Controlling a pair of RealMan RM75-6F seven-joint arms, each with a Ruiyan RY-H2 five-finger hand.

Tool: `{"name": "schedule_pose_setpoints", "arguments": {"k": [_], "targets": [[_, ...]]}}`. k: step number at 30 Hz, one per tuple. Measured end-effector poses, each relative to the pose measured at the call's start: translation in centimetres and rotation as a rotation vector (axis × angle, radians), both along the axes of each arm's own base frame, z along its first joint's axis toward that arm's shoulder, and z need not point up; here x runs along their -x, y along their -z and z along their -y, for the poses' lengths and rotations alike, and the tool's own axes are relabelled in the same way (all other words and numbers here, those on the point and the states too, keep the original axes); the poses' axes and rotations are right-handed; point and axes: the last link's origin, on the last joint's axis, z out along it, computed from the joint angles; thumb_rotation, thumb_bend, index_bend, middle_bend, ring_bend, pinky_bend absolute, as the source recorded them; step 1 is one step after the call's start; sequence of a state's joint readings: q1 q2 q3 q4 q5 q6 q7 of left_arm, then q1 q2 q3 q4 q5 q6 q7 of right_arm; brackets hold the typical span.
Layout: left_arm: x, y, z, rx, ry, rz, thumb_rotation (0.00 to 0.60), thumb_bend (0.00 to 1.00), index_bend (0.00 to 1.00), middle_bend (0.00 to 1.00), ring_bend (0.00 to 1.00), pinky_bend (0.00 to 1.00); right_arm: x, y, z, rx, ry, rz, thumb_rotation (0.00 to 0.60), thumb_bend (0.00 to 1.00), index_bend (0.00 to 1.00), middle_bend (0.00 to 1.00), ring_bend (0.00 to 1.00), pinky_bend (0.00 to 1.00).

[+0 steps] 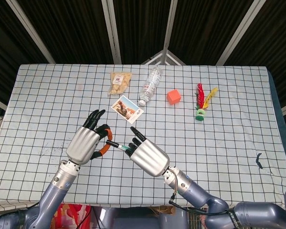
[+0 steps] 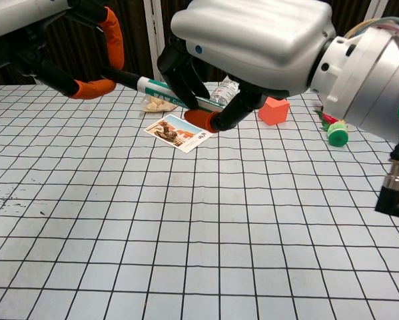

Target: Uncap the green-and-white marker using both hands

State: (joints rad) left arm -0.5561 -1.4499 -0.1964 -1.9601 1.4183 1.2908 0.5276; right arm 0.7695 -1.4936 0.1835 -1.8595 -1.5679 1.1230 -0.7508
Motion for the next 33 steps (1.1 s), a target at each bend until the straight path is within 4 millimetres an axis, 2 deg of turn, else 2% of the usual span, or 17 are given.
{"name": "schedule_pose_setpoints", "arguments": {"k": [9,25,29,33], "targets": [[0.0,0.1,-0.1,-0.008,-0.009,-0.011,0.600,0.58,0.62,0.45,0.02,0.00,0.2,0.0,0.0,-0.002,0.002,-0.002,0.600,0.66,0.60,0.69,0.50,0.19],[0.3,-0.1,0.1,-0.008,-0.025,0.002,0.600,0.60,0.63,0.43,0.02,0.00,0.8,-0.1,0.1,0.008,0.010,0.000,0.600,0.66,0.60,0.69,0.51,0.19],[0.6,-0.8,0.2,-0.013,-0.023,0.046,0.600,0.60,0.63,0.43,0.02,0.00,1.6,0.1,0.3,0.006,0.026,-0.007,0.600,0.66,0.60,0.69,0.51,0.19],[1.3,-2.9,0.3,-0.057,-0.028,0.105,0.600,0.60,0.63,0.43,0.02,0.00,2.7,0.7,0.5,-0.002,0.042,-0.014,0.600,0.66,0.60,0.69,0.51,0.19]]}}
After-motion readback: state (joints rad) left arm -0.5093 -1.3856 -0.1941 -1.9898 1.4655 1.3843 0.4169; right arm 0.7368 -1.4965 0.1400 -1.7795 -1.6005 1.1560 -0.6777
